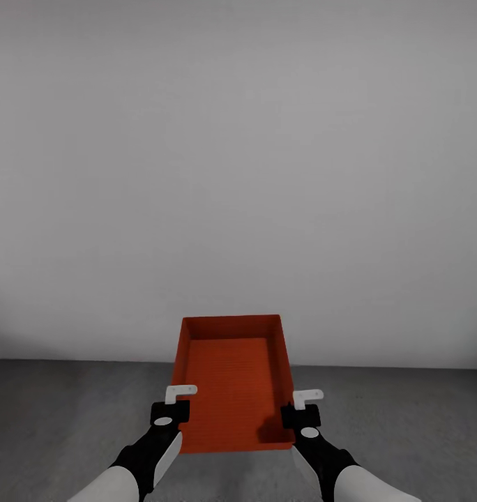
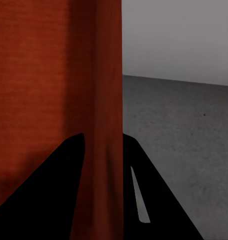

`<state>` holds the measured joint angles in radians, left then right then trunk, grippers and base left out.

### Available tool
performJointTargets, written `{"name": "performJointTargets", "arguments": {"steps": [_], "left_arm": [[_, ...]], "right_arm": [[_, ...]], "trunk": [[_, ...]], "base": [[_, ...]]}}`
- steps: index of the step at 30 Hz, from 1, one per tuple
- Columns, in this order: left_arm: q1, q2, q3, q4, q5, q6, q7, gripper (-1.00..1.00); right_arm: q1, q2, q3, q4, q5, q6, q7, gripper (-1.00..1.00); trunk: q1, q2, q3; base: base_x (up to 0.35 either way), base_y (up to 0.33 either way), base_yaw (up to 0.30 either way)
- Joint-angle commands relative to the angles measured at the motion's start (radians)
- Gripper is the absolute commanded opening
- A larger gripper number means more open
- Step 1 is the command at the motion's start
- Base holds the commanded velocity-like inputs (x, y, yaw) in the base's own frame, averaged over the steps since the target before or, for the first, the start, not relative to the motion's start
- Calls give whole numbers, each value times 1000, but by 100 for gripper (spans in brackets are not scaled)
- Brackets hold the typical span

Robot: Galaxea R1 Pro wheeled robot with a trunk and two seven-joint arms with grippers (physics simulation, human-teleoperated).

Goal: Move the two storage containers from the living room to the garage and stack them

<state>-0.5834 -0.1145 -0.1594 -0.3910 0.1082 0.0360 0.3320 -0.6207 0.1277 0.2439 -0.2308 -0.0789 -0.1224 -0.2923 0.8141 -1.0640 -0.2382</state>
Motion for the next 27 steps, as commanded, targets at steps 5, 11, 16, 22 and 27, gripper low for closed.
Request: {"name": "performJointTargets", "arguments": {"steps": [5, 11, 16, 22, 27], "left_arm": [[-1, 11, 9, -5, -12, -70, 13, -100], [-1, 11, 9, -5, -12, -70, 13, -100], [-1, 10, 9, -5, -12, -71, 13, -100], [-1, 10, 9, -5, -12, -70, 13, -100], [-1, 10, 9, -5, -12, -70, 13, -100]], "right_arm": [[-1, 0, -9, 2, -16, -1, 4, -100], [-1, 0, -10, 2, -16, -2, 4, -100], [-1, 0, -11, 2, -16, -2, 5, -100], [-1, 0, -11, 2, -16, -2, 5, -100], [-1, 0, -11, 2, -16, -2, 5, -100]], "trunk": [[0, -1, -10], [0, -1, -19], [0, -1, -27], [0, -1, -37], [0, -1, -45]], "base": [[0, 0, 0], [0, 0, 0], [0, 0, 0], [0, 0, 0], [0, 0, 0]]}}
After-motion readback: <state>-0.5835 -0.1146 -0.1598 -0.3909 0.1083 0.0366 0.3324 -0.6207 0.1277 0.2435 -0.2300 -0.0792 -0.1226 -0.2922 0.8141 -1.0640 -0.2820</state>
